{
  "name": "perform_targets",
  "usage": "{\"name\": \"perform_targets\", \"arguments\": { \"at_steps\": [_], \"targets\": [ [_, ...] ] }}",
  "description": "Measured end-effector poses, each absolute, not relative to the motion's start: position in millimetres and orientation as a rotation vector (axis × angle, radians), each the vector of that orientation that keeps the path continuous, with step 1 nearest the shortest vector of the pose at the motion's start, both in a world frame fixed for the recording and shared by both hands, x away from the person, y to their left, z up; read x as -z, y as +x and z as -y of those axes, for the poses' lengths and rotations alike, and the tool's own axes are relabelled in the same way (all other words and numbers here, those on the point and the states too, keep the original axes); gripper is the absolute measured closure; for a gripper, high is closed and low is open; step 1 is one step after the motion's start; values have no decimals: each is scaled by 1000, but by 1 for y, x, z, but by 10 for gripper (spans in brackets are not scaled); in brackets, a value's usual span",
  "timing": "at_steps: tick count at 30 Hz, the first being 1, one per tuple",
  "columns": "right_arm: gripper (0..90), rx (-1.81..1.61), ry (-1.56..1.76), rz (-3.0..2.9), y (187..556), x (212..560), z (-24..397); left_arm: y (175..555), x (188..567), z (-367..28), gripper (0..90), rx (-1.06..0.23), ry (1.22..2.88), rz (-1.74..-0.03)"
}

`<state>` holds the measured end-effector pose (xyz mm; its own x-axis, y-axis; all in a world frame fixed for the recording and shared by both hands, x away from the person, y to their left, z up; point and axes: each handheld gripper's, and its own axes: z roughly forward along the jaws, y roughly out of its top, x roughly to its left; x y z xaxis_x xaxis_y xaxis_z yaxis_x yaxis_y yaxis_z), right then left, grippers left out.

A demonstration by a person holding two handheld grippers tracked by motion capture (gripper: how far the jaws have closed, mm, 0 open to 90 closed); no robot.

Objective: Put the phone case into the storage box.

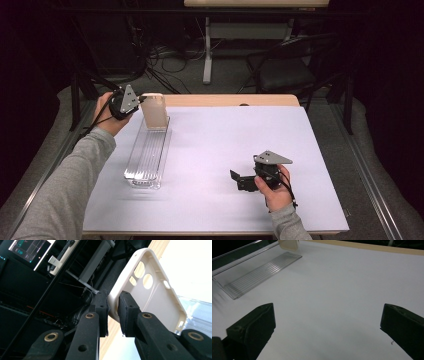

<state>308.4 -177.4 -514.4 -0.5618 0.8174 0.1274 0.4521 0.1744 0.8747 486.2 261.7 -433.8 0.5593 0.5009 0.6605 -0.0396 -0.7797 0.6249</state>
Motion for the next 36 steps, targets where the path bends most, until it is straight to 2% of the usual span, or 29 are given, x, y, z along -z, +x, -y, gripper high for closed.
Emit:
{"name": "perform_targets", "arguments": {
  "at_steps": [15,36],
  "targets": [
    [0,-1341,1207,-2098,308,518,175,486,452,-261,791,-1214,2179,-367],
    [0,-1338,1197,-2112,308,520,174,494,457,-266,789,-1260,2180,-351]
  ]
}}
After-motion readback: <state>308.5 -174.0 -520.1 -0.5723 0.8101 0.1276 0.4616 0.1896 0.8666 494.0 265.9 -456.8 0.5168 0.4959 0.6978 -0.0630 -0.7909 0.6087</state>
